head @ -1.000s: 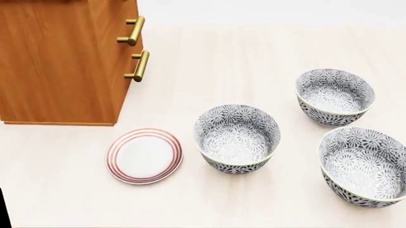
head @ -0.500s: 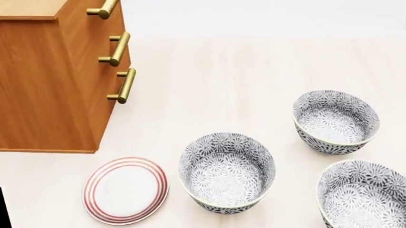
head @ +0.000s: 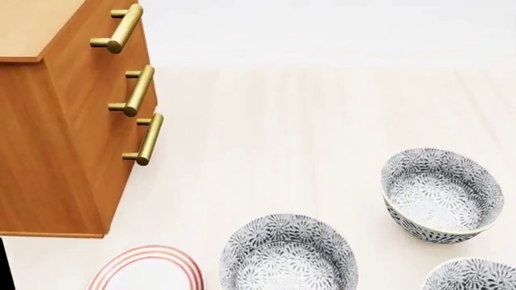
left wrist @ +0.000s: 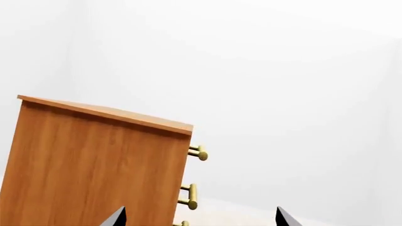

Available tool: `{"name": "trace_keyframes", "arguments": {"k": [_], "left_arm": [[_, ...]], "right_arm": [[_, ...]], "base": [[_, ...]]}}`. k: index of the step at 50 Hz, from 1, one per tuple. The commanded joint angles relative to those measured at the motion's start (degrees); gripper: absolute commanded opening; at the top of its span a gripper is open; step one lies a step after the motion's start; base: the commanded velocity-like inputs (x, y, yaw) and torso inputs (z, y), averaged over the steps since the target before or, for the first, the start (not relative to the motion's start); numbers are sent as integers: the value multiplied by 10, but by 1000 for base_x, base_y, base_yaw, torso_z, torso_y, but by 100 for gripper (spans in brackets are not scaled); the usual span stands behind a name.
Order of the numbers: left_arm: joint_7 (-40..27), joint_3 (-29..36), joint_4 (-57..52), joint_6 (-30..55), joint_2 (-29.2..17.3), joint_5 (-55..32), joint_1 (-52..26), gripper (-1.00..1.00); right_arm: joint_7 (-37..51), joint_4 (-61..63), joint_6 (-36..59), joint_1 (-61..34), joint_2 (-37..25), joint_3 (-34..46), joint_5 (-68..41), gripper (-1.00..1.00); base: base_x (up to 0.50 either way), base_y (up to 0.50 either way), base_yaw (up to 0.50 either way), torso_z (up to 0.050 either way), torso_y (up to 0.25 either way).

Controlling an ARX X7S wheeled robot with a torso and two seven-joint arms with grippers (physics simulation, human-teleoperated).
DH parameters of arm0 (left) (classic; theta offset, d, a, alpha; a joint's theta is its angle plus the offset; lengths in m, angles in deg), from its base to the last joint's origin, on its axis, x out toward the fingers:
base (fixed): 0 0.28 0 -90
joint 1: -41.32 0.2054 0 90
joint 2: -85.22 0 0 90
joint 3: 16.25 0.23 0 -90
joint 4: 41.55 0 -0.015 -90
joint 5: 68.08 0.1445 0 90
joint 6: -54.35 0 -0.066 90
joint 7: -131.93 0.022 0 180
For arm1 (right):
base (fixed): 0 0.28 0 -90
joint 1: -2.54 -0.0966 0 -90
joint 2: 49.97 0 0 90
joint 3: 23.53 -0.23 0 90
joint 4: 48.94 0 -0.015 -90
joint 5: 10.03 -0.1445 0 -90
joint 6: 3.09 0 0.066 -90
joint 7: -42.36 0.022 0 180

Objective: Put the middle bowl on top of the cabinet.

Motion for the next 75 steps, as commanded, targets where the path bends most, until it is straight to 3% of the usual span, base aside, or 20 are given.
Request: {"name": "trace_keyframes", "arguments": {"k": [1, 13, 17, 24, 30, 35, 37, 43, 44, 75], "left_arm": [[-5, 4, 2, -2, -4, -1, -1, 100], [-10, 14, 7, -2, -6, 1, -4, 100], [-16, 20, 19, 28, -3, -46, -16, 100], [28, 98, 67, 54, 27, -133, -11, 100], [16, 161, 94, 117, 53, -203, -39, 100], [5, 201, 105, 126, 87, -197, -58, 100], [6, 220, 120, 151, 99, -244, -65, 100], [6, 238, 175, 140, 127, -249, -78, 100], [35, 246, 173, 118, 126, -251, -67, 100], [-11, 290, 188, 11, 107, -113, -64, 100]], "right_arm": [[7, 3, 1, 5, -4, 1, 2, 100], [18, 2, -1, 4, -4, 3, 19, 100], [19, 3, 3, 2, -5, 6, 21, 100], [23, 2, 3, 2, -7, 7, 23, 100], [25, 7, 15, -2, -9, 13, 34, 100], [25, -3, 8, -1, -17, 6, 23, 100], [25, -7, -5, 5, -18, 1, 18, 100], [26, -16, -29, 19, -21, -8, 10, 100], [27, -17, -35, 24, -21, -11, 7, 100], [34, -6, -26, 28, -21, -3, 18, 100]], "base": [[0, 0, 0, 0, 0], [184, 0, 0, 0, 0], [0, 0, 0, 0, 0], [0, 0, 0, 0, 0], [0, 0, 0, 0, 0], [0, 0, 0, 0, 0], [0, 0, 0, 0, 0], [0, 0, 0, 0, 0], [0, 0, 0, 0, 0], [0, 0, 0, 0, 0]]}}
